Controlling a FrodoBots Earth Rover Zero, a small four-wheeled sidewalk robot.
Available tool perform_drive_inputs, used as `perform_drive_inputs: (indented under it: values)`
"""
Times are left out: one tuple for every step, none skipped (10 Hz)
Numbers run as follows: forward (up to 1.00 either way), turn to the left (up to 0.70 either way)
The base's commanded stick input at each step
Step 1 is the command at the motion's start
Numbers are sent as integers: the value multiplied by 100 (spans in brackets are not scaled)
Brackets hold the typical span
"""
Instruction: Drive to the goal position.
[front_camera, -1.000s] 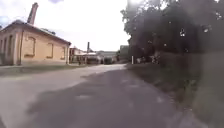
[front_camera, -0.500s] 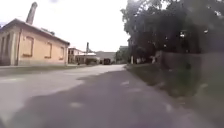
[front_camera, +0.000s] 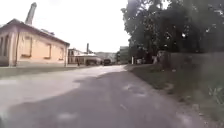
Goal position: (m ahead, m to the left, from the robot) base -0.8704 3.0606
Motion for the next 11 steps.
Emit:
perform_drive_inputs:
  values:
    - [70, -27]
    - [70, -27]
    - [70, -13]
    - [70, 0]
    - [70, 0]
    - [70, 0]
    - [70, 0]
    - [70, 0]
    - [70, 0]
    - [70, 0]
    - [70, 0]
